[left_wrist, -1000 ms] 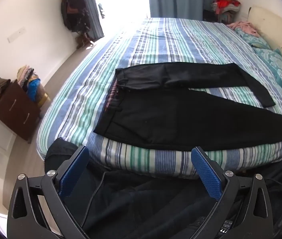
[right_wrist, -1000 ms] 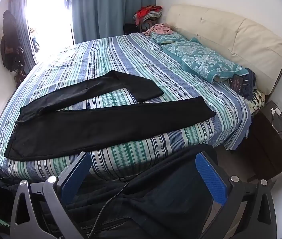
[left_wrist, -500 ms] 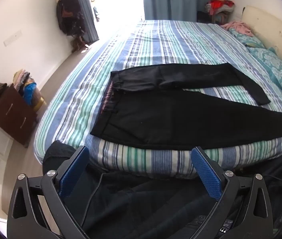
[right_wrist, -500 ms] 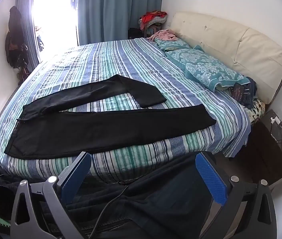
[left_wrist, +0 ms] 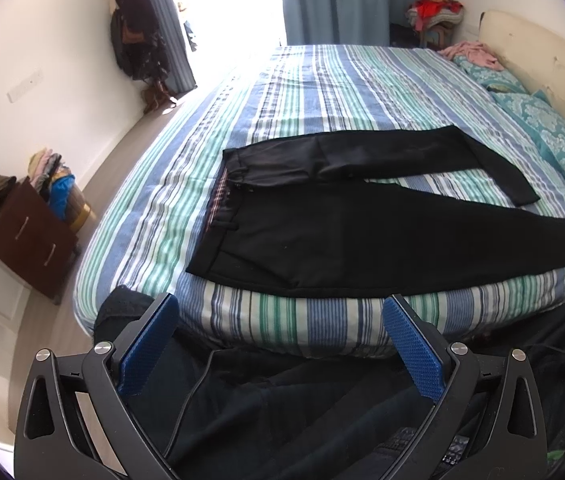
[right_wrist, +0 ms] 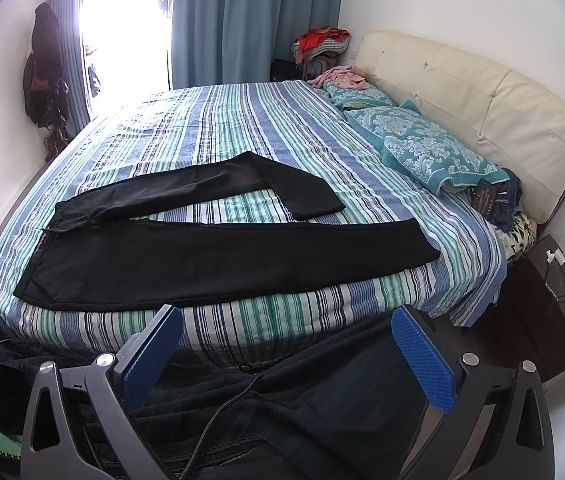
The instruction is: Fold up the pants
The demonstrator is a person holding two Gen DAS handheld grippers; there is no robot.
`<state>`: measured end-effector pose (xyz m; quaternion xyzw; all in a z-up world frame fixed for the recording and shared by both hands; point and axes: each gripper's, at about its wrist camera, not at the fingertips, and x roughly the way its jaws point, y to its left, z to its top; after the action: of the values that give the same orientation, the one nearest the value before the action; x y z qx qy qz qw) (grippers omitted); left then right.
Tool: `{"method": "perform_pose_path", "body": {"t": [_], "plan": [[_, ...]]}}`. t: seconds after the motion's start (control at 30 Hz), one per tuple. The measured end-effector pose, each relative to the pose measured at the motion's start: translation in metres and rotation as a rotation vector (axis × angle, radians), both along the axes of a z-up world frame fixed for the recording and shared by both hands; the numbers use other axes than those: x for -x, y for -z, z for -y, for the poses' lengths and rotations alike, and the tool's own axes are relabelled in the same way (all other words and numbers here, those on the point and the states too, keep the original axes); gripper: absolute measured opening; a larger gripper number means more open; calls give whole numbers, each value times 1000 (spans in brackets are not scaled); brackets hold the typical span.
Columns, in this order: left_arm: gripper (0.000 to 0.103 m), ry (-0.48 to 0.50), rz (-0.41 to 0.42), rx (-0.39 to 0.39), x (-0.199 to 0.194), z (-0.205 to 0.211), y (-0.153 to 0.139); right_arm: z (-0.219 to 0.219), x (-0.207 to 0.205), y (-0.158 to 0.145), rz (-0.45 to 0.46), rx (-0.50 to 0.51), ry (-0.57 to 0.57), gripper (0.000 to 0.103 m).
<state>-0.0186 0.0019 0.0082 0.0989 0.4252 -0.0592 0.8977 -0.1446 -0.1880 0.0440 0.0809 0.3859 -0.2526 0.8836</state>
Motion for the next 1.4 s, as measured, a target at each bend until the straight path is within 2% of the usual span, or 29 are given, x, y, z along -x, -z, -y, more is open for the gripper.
{"method": "perform_pose_path", "body": {"t": [1.4], "plan": [[102,-7,-12,-6,2,-7,6,-15,-15,6,-16,1,-70,103]]}}
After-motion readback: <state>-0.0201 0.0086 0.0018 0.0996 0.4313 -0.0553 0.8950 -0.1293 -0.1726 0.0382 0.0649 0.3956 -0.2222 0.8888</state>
